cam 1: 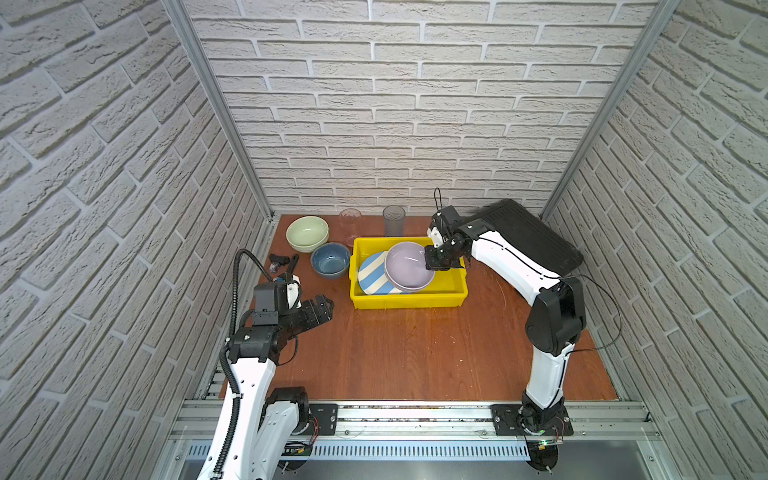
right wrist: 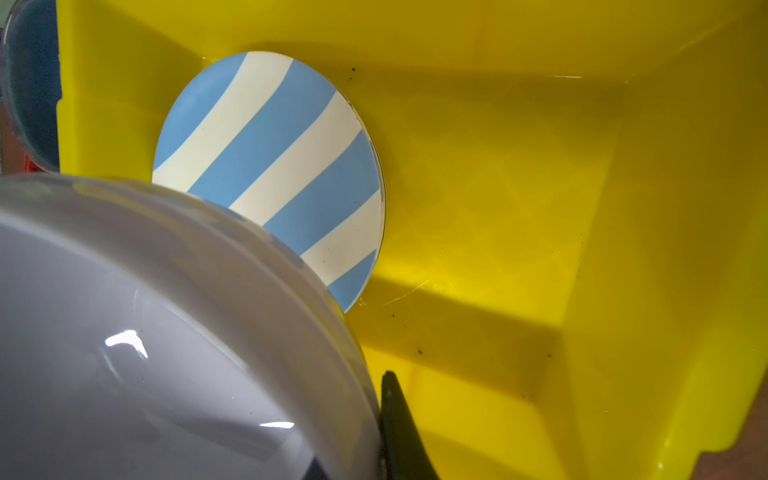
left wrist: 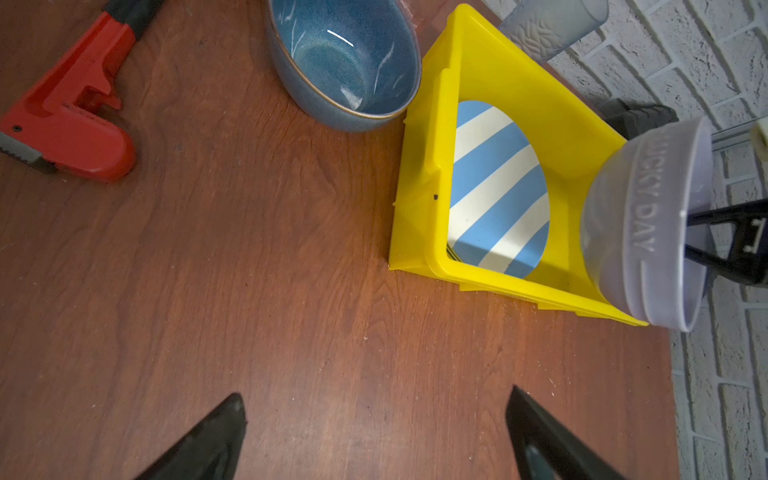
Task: Place the mixed dishes into the plastic bin
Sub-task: 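Lift the lavender bowl and carry it over the bin with the right gripper, then lower the lavender bowl onto the striped plates in the bin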
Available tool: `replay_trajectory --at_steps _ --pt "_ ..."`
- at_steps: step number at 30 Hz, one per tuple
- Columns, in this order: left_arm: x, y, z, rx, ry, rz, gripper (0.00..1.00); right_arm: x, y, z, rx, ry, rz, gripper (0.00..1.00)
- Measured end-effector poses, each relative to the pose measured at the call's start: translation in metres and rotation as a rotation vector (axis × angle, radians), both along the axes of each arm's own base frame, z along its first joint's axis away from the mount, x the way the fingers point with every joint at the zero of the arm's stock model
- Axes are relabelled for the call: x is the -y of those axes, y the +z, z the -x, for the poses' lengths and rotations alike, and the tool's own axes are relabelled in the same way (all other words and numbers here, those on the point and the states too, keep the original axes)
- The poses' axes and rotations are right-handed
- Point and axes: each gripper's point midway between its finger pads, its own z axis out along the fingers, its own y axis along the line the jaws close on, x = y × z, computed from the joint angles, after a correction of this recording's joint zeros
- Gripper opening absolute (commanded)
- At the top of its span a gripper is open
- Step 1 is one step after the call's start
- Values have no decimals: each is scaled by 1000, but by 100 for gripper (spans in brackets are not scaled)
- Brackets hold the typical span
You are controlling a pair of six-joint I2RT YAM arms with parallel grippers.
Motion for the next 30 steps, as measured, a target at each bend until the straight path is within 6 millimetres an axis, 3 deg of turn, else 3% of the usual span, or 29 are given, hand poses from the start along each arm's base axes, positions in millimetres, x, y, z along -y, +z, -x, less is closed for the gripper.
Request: replay_trajectory --at_steps 16,30 --pt "4 1 -5 28 -18 20 98 -38 -50 -26 -28 -31 42 6" --pt "8 2 -11 51 -34 35 98 -45 -54 -32 -15 -58 43 6"
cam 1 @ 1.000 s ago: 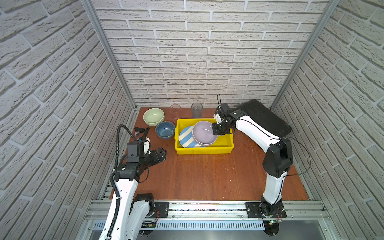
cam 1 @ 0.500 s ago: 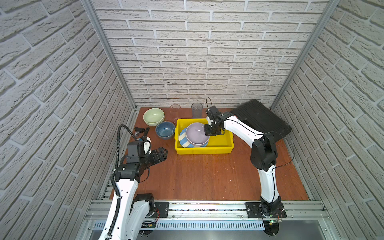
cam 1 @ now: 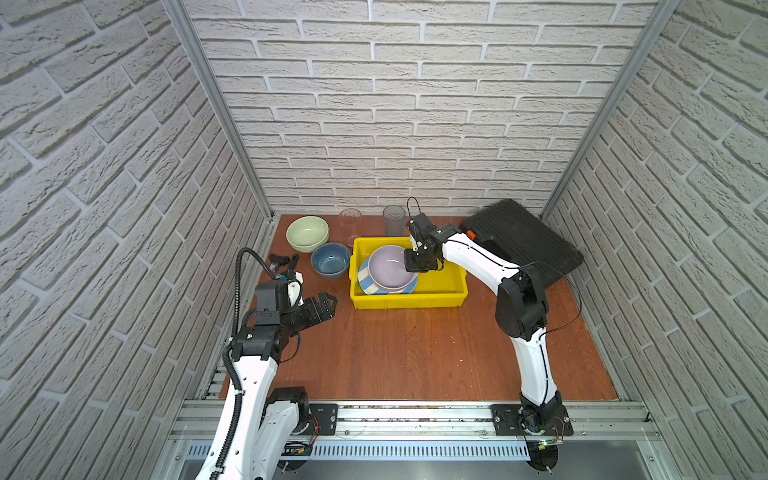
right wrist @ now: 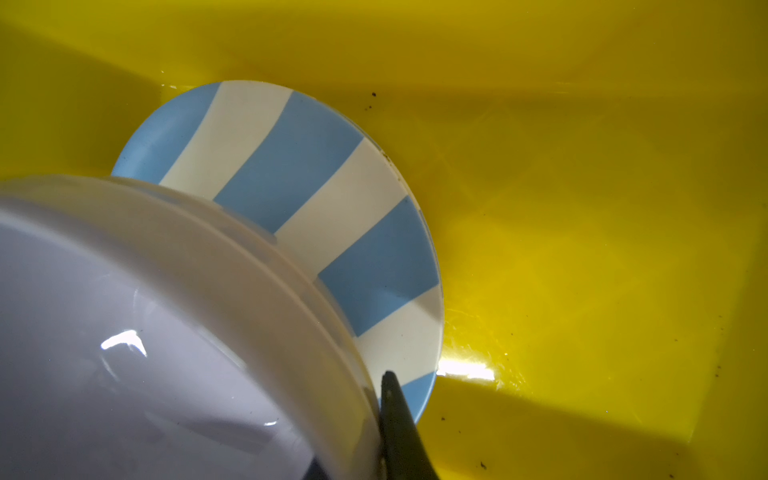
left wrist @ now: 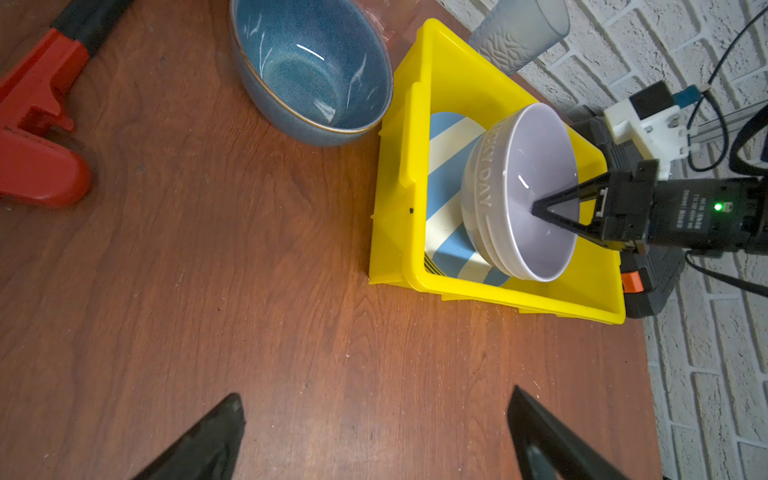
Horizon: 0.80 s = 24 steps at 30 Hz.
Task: Place the mixed dishes into the plastic bin
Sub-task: 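Lower the lavender bowl onto the striped plates in the bin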
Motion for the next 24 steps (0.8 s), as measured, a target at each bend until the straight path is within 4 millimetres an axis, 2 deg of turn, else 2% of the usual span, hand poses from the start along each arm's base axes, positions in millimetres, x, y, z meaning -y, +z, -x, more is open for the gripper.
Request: replay_trajectory --at_steps 5,20,24 --pt "0 1 -1 4 0 0 98 -1 -10 -1 -13 -4 5 7" --pt "0 1 -1 6 0 0 98 -12 -1 -12 29 -29 -50 23" --pt "0 1 -1 6 0 0 98 -16 2 -16 45 -33 -67 24"
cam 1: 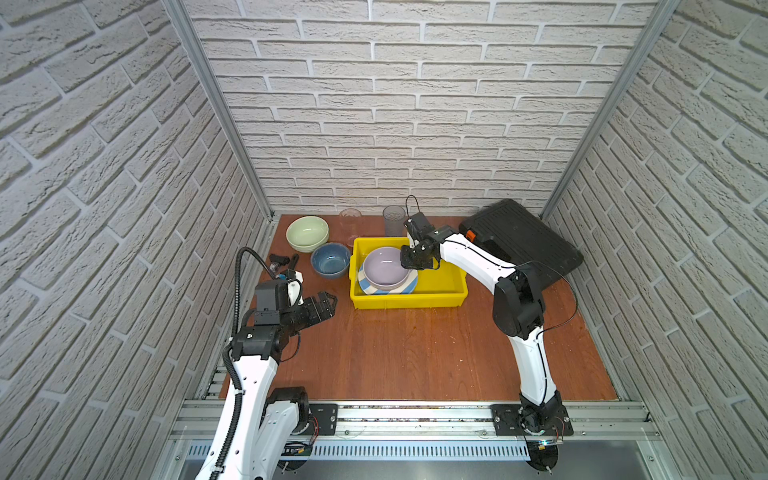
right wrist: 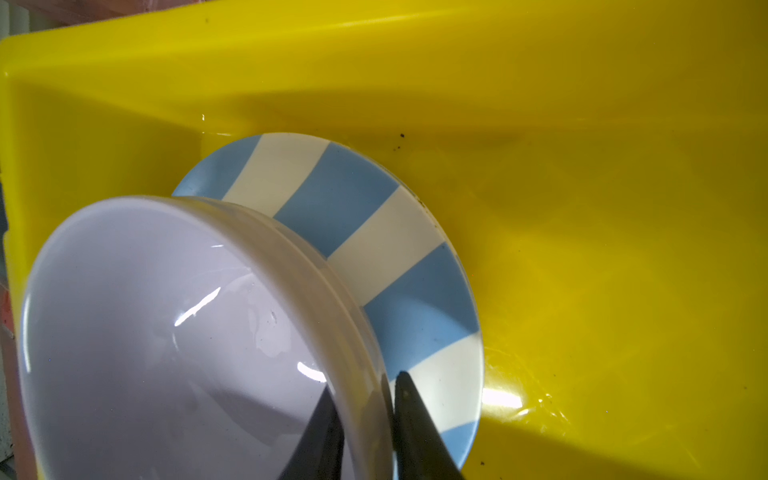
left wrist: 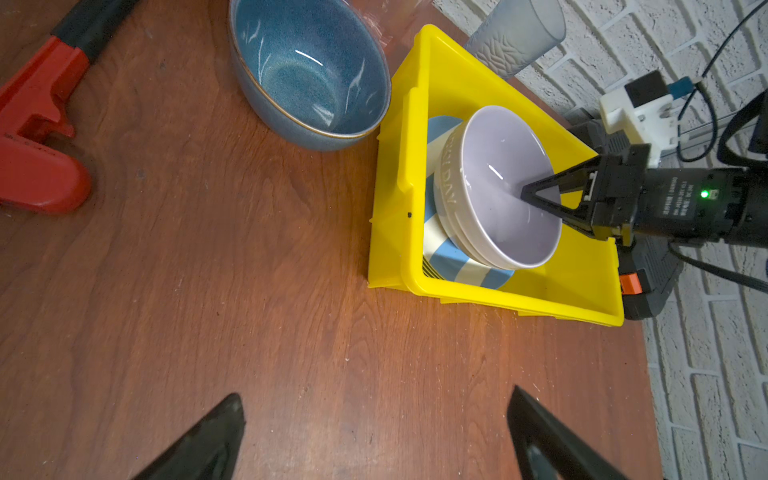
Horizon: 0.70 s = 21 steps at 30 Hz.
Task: Place the mixed dishes into the plastic bin
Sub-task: 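Lower the lavender bowl onto the striped plates in the bin, then open the right gripper and withdraw it while the left gripper moves toward the green bowl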
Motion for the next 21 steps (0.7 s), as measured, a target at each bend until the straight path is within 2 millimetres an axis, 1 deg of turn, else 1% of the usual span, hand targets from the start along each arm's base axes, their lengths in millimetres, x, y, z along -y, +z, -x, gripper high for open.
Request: replay_trajectory --at_steps 7,10,13,14,16,18,19,21 --pt "0 0 0 0 0 0 98 -2 1 -2 6 -2 -9 27" --pt "0 0 0 0 0 0 98 -2 3 -3 13 -1 -12 31" --pt "0 0 0 0 0 0 98 -2 10 -3 34 4 -17 36" --pt "0 0 0 -1 0 0 98 -1 15 -2 42 5 -16 38" --pt "0 0 0 0 -1 0 98 2 26 1 62 13 -17 45" --pt "0 0 0 -1 0 -1 98 5 43 5 94 31 -19 51" --pt "0 0 0 0 0 -1 98 6 52 6 112 40 -22 52" --pt "0 0 0 -3 0 -2 98 11 73 14 153 63 -29 57"
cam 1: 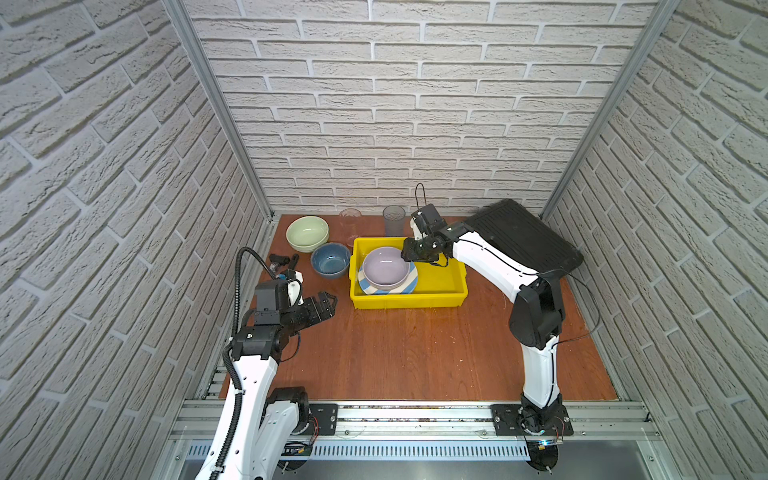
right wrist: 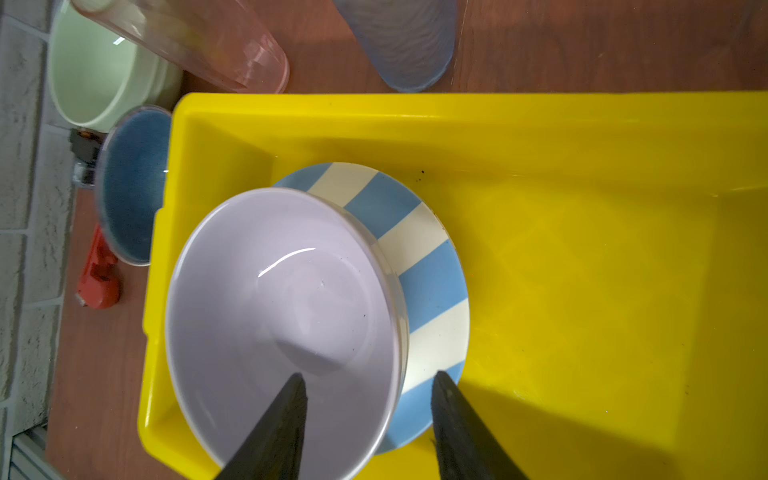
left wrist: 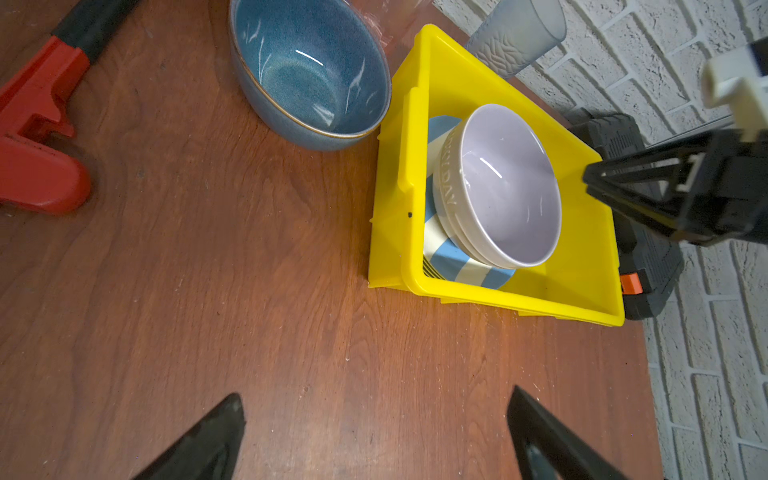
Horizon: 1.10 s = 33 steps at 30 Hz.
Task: Place the mixed dishes into the plastic bin
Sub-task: 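Open the right gripper and withdraw it while the left gripper moves toward the green bowl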
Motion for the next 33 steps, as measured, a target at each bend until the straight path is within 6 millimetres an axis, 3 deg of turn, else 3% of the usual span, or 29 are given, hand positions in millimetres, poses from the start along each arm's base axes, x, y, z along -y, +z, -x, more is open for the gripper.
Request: replay_trajectory --at_steps 6,14,22,27,33 --pt "-3 3 -4 -19 1 -22 98 15 51 36 113 83 -34 65" --pt "-15 32 -26 27 22 -78 98 38 71 89 221 197 -48 70" --pt "-49 35 -52 -10 112 -131 95 49 96 136 304 306 -101 71" --pt "-71 40 -74 -36 171 -135 88 50 99 168 333 367 -156 72" --pt "-96 48 -111 -61 219 -135 82 50 76 192 292 406 -161 72"
